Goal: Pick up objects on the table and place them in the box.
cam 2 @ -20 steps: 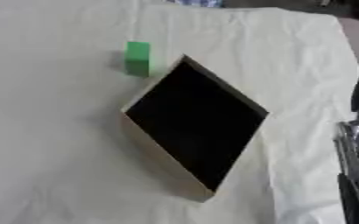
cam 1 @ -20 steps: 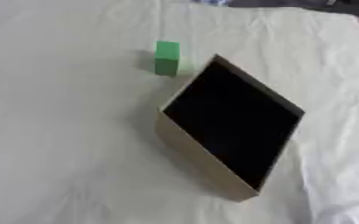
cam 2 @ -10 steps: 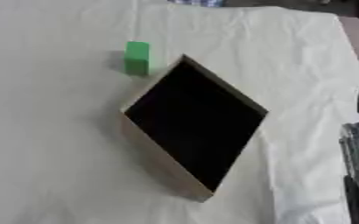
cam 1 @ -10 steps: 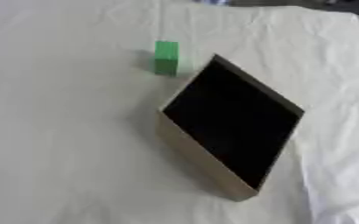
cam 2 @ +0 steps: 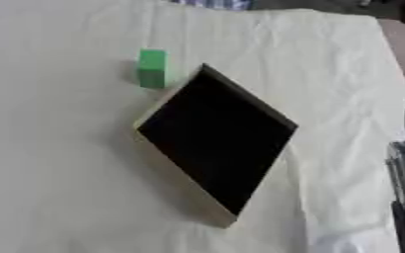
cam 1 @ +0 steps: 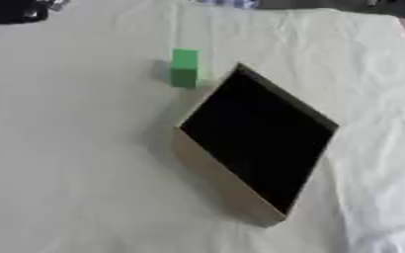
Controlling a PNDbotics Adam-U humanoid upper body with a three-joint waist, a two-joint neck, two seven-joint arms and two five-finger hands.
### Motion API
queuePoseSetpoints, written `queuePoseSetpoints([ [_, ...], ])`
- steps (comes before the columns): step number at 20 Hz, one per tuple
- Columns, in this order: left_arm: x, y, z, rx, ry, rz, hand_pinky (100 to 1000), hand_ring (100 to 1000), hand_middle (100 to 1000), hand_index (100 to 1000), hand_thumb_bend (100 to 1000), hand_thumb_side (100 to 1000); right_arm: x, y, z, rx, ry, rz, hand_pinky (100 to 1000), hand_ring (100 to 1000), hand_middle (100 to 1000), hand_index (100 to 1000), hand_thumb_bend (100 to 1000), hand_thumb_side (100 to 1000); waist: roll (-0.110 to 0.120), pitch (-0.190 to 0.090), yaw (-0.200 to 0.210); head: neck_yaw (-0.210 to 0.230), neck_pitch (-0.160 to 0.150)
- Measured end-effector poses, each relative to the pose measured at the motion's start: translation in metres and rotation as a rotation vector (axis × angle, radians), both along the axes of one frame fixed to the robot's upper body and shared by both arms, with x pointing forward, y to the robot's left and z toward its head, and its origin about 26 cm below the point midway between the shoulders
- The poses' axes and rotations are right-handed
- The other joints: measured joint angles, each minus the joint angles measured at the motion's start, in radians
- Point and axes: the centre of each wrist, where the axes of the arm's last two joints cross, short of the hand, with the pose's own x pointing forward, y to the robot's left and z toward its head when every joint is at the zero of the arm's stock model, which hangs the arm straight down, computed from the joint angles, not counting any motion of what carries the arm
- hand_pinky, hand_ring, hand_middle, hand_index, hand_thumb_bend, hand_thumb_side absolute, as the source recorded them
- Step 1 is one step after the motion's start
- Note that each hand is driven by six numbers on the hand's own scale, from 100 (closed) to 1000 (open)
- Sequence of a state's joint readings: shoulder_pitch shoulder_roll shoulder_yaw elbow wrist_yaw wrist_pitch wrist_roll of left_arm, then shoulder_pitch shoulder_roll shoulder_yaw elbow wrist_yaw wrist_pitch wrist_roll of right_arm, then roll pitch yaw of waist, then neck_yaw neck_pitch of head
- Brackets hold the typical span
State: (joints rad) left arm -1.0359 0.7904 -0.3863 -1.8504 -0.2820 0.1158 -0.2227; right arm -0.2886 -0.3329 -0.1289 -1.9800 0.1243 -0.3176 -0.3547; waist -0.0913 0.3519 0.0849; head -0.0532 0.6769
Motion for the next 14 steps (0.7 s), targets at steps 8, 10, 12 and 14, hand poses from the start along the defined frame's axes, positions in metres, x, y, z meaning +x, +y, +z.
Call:
queuePoseSetpoints([
  [8, 0.061, -0.029, -0.005, 0.162, 0.109, 0.076, 700, 791, 777, 868, 259, 624, -0.001, 0.0, -0.001, -0.01, 0.014, 0.008, 700, 665, 597, 829, 100, 812, 0.01, -0.001, -0.011, 0.012, 0.0],
  [10, 0.076, -0.035, -0.011, 0.2, 0.152, 0.09, 707, 800, 784, 876, 285, 612, -0.001, 0.0, -0.001, -0.01, 0.015, 0.01, 700, 665, 596, 829, 100, 813, 0.01, -0.001, -0.013, 0.017, 0.0],
  [12, 0.09, -0.04, -0.019, 0.233, 0.192, 0.107, 717, 811, 792, 880, 325, 610, 0.0, 0.0, -0.001, -0.011, 0.015, 0.013, 700, 665, 596, 829, 100, 815, 0.01, -0.001, -0.021, 0.023, 0.0],
  [14, 0.101, -0.044, -0.026, 0.263, 0.225, 0.119, 733, 826, 800, 885, 384, 590, 0.0, 0.0, -0.002, -0.011, 0.017, 0.015, 700, 664, 595, 829, 100, 818, 0.01, -0.001, -0.024, 0.026, -0.001],
])
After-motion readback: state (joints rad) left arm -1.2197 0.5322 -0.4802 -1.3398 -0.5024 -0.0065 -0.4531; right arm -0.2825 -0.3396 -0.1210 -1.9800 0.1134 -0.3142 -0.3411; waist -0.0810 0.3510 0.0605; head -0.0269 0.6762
